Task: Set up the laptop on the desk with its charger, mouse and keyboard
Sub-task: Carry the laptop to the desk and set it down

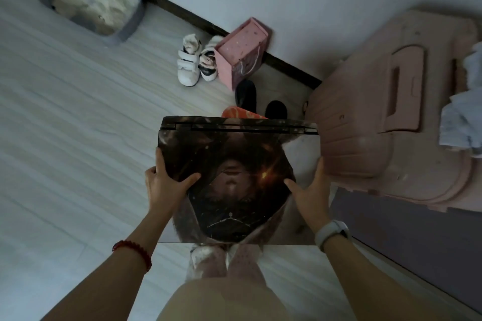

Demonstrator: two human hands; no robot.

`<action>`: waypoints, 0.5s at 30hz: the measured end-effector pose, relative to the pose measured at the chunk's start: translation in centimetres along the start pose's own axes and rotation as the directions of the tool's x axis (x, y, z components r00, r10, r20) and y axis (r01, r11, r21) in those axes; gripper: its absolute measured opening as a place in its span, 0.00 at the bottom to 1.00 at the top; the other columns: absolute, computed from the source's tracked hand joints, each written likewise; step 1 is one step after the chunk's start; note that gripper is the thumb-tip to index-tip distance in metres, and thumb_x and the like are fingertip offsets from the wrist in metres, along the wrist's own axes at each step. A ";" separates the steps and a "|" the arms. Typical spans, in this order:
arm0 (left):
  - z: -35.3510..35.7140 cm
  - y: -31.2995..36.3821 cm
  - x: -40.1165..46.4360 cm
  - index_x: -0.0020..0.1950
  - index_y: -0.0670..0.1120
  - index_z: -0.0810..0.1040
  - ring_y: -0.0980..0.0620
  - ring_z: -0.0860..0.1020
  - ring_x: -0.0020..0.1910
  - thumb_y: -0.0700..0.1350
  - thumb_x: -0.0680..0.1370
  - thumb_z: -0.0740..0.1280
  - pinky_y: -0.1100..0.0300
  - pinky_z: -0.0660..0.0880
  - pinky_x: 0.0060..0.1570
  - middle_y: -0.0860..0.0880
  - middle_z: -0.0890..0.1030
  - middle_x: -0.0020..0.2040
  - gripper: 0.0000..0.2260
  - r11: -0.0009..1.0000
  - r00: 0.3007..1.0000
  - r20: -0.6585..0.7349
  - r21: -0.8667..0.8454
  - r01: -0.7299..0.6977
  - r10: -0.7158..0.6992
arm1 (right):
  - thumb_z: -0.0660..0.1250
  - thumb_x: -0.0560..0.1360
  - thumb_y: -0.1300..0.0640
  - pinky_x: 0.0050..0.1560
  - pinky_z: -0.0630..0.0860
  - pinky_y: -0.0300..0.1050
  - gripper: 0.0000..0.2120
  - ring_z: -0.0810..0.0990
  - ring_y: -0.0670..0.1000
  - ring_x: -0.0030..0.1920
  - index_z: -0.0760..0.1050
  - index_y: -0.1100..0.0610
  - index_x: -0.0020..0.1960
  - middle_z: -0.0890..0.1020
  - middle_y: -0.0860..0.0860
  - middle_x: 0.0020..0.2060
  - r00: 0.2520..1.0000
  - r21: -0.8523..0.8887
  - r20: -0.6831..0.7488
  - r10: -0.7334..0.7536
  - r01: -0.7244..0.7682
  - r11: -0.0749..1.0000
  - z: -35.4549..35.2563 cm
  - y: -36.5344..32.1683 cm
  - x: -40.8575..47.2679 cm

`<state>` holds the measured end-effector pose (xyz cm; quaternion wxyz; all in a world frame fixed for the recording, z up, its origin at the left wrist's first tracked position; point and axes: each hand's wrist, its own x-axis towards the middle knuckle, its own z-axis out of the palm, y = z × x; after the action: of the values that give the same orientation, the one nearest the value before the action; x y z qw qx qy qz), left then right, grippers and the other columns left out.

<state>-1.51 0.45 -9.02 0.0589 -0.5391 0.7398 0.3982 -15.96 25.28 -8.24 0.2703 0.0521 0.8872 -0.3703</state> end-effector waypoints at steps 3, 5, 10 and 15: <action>-4.4 -1.1 -2.7 0.75 0.58 0.50 0.37 0.68 0.60 0.53 0.65 0.76 0.45 0.71 0.56 0.37 0.69 0.62 0.46 0.997 0.996 -0.070 -0.054 0.057 -0.060 | 0.75 0.67 0.55 0.71 0.59 0.58 0.48 0.58 0.56 0.72 0.47 0.48 0.75 0.59 0.55 0.73 0.993 -0.038 0.060 -0.097 0.100 0.994 -0.2 -3.6 -1.8; -7.2 -2.2 -4.6 0.74 0.58 0.52 0.37 0.70 0.58 0.52 0.65 0.77 0.44 0.72 0.56 0.37 0.71 0.59 0.46 0.990 0.988 -0.115 -0.107 0.088 -0.100 | 0.75 0.66 0.55 0.72 0.58 0.57 0.47 0.58 0.56 0.72 0.49 0.51 0.75 0.59 0.55 0.73 0.982 -0.075 0.113 -0.148 0.157 0.985 0.2 -6.2 -3.1; -15.5 -6.0 -9.1 0.74 0.56 0.54 0.37 0.73 0.57 0.50 0.65 0.77 0.43 0.73 0.56 0.38 0.73 0.59 0.44 0.942 0.940 -0.226 -0.277 0.190 -0.256 | 0.74 0.68 0.55 0.74 0.53 0.52 0.45 0.55 0.54 0.74 0.49 0.53 0.75 0.57 0.53 0.74 0.908 -0.132 0.276 -0.315 0.360 0.923 3.5 -14.3 -8.0; -24.3 -12.9 -12.6 0.73 0.56 0.55 0.36 0.74 0.57 0.51 0.65 0.77 0.43 0.74 0.55 0.38 0.73 0.60 0.43 0.856 0.844 -0.321 -0.442 0.268 -0.430 | 0.73 0.69 0.54 0.71 0.60 0.55 0.43 0.60 0.59 0.72 0.51 0.53 0.75 0.61 0.58 0.72 0.807 -0.182 0.453 -0.379 0.500 0.846 10.3 -22.0 -14.8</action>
<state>22.92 -7.20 7.11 -0.1299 -0.7388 0.5310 0.3942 -5.31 3.92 7.29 0.3560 -0.2746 0.8448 -0.2902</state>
